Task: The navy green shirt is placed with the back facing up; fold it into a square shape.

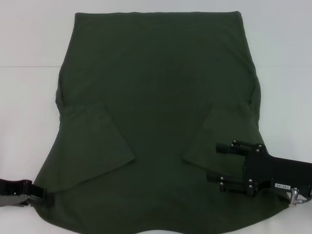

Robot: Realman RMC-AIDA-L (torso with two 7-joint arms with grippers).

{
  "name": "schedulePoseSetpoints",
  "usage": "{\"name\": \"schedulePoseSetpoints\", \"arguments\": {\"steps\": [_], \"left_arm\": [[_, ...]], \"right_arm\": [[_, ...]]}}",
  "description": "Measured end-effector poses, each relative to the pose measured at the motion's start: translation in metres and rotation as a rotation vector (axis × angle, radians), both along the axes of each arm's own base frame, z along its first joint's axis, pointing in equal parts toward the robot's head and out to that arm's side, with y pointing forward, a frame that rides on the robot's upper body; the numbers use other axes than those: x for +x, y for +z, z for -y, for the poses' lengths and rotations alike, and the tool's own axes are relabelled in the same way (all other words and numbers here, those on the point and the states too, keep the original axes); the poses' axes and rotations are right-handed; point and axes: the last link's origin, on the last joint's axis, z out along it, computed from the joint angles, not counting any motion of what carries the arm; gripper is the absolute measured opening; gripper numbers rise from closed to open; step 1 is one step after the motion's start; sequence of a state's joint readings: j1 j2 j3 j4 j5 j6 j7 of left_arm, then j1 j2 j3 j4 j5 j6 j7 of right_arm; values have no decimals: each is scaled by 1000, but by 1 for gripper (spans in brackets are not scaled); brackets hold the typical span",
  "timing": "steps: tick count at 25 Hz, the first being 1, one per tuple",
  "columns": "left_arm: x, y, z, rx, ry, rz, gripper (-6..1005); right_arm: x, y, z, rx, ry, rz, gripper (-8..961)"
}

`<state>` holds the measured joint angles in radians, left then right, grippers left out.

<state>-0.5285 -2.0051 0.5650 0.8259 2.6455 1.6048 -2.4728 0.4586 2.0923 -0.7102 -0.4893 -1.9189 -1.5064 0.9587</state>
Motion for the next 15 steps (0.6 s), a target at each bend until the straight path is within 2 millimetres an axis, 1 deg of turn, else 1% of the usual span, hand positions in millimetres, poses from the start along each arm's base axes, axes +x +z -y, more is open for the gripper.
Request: {"name": "schedulePoseSetpoints", "arguments": {"steps": [5,11,15], "left_arm": [[0,0,-1,-2,4,-6,337],[-1,3,-2,5,8,-6,130],[-1,3,-2,5,8,-6,43]], "right_arm": [[0,0,0,-1,1,-1,790],[0,0,0,-1,1,-1,790],[0,0,0,-1,1,-1,790]]}}
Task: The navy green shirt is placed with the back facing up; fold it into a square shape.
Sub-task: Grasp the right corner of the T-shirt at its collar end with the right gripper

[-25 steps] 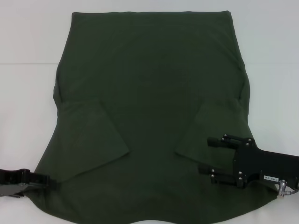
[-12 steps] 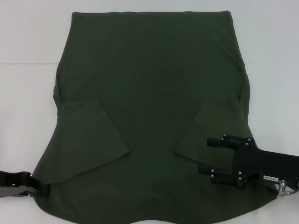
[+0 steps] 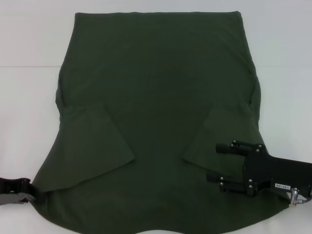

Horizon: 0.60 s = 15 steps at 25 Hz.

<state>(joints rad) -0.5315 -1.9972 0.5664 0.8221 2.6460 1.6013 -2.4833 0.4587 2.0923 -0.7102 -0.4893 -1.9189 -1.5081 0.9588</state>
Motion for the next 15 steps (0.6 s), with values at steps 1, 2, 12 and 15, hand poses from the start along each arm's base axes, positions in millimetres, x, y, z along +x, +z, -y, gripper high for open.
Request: {"name": "schedulePoseSetpoints", "arguments": {"steps": [1,2,12,15], "left_arm": [[0,0,0,0,0,1,21],[0,0,0,0,-1,2,21],[2,0,0,-3,-9,14,25],[3,1,-1,3,-22,16,27]], "right_arm": [[0,0,0,0,0,0,790],[0,0,0,0,1,0,790],[-4,20,-7,-98,-113,0,789],[-10,36,-11,-171,-188,41,788]]}}
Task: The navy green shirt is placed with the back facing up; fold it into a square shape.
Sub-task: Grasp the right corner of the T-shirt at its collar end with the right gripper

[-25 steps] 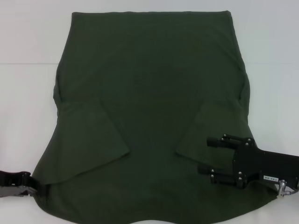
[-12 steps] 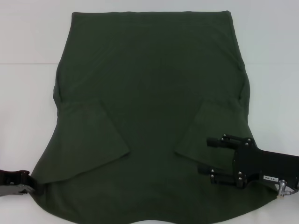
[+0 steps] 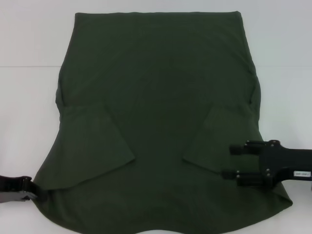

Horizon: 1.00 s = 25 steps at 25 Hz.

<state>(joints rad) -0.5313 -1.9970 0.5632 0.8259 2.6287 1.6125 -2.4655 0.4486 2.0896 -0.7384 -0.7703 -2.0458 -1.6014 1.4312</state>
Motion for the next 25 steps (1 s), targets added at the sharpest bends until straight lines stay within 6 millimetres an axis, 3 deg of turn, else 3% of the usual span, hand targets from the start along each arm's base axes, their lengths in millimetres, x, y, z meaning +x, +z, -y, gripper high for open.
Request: {"name": "schedulePoseSetpoints", "arguments": {"steps": [8,13,18,25], "left_arm": [[3,1,-1,5,-52,18,30],[5,1,-1,8,-67,25,32],[5,1,-2,6,-75,25,34],[7,1,-3,3,-83,23,37]], "right_arm": [[-15,54,-15,-173,-380,67,779],[-9,80,-15,-254,-650,26,778],[1,90,-9,-286,-826,12,778],[17,89,-2,-305,-939,125,777]]}}
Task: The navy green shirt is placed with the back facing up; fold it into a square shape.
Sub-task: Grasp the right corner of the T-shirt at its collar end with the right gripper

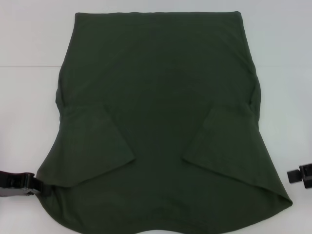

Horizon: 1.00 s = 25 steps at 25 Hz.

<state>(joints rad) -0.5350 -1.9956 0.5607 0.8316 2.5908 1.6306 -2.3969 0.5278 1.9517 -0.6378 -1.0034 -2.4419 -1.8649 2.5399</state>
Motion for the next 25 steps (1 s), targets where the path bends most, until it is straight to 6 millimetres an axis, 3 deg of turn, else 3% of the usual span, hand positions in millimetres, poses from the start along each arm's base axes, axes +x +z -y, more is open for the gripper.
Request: {"name": "schedulePoseSetpoints", "arguments": {"steps": [11,25], "left_arm": [[0,-1,0,-5,-3,-1,41],[0,-1,0,-4,-1,0,47]], "right_arm": [[24,-9,5,-34,-84,112,774],[34,-28,4,-30,-77,109,775]]}}
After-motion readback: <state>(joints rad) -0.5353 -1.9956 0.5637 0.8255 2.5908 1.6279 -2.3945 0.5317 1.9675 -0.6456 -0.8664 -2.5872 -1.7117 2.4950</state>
